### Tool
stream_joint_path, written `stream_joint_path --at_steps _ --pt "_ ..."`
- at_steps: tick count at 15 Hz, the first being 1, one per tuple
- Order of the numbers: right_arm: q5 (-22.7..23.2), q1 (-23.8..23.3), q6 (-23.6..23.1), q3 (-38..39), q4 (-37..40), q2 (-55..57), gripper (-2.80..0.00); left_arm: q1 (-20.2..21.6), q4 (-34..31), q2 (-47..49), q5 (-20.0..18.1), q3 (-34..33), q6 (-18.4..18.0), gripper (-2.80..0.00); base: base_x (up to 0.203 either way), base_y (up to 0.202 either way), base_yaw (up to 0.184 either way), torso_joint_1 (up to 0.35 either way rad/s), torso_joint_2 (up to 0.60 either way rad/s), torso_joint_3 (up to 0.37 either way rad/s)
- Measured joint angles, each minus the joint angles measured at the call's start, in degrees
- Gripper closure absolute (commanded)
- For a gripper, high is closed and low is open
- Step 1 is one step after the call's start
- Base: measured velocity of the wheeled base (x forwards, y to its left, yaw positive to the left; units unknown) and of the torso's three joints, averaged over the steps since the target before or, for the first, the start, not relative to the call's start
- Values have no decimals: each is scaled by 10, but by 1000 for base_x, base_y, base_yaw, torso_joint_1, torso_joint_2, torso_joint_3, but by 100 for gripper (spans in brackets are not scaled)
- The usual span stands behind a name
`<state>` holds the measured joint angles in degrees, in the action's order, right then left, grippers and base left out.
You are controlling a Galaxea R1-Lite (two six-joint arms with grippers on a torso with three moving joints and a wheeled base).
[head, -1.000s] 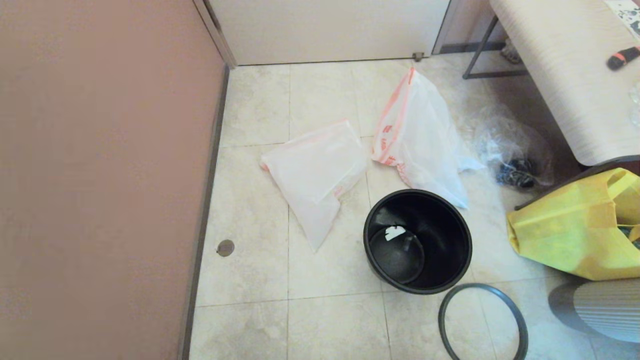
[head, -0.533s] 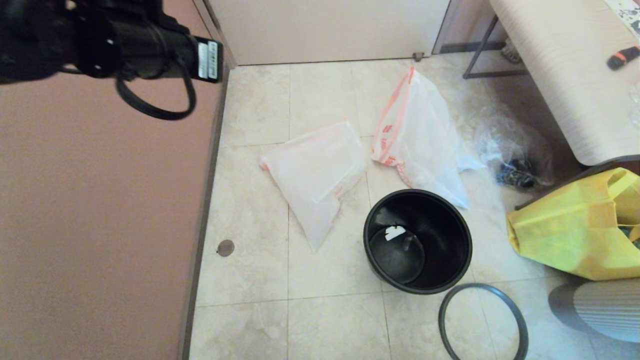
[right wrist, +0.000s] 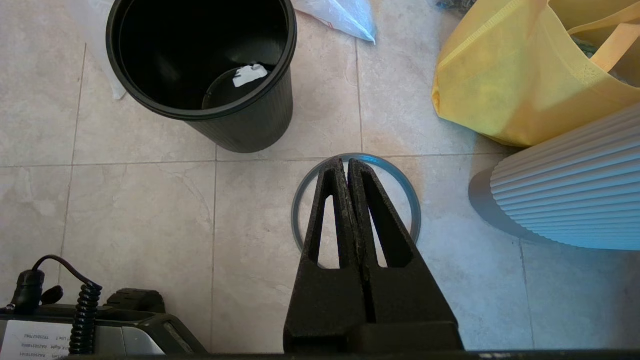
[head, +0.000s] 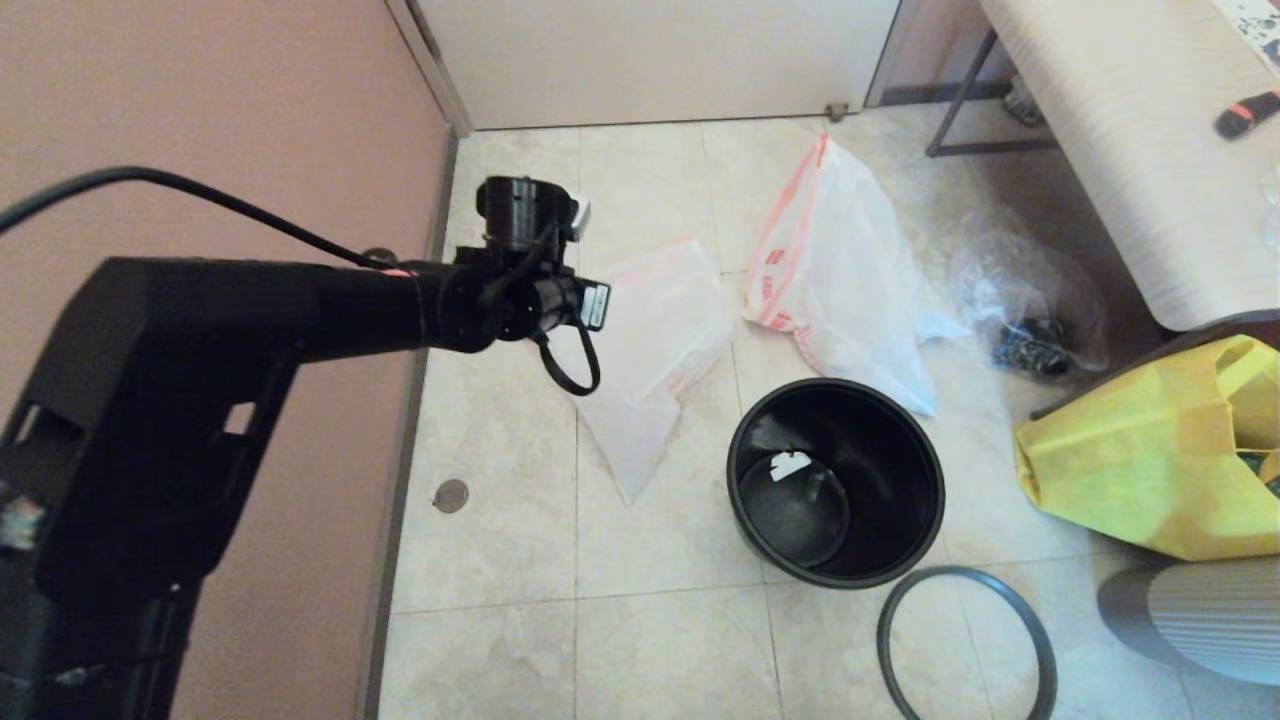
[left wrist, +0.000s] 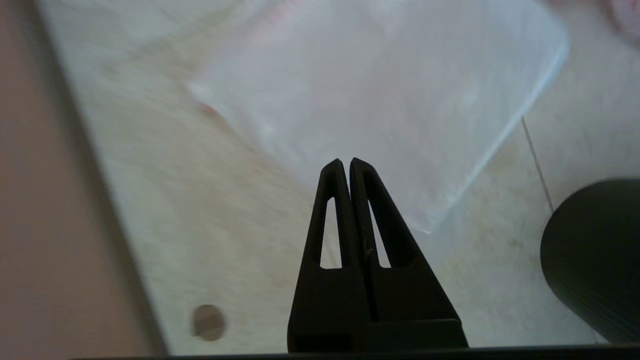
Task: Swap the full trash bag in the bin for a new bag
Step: Pick up a new trash bag
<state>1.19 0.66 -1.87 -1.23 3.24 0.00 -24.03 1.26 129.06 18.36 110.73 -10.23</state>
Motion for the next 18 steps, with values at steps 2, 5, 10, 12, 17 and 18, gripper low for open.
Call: stream_joint_path --at_steps 2,5,10,12,17,18 --pt "0 0 0 0 0 0 0 -10 20 48 0 0 1 0 0 0 0 0 0 0" --pt "0 0 0 0 0 0 0 -23 62 109 1 2 -3 0 0 0 0 0 0 0" --pt "0 0 0 0 0 0 0 -25 130 181 -7 3 -16 -280 0 0 0 0 0 0" --pt "0 0 0 0 0 0 0 -28 135 194 -20 3 -16 -280 0 0 0 0 0 0" --pt "0 0 0 0 0 0 0 -27 202 232 -24 7 -72 -280 0 0 0 0 0 0" --pt "0 0 0 0 0 0 0 -23 236 244 -24 10 -91 -280 0 0 0 0 0 0"
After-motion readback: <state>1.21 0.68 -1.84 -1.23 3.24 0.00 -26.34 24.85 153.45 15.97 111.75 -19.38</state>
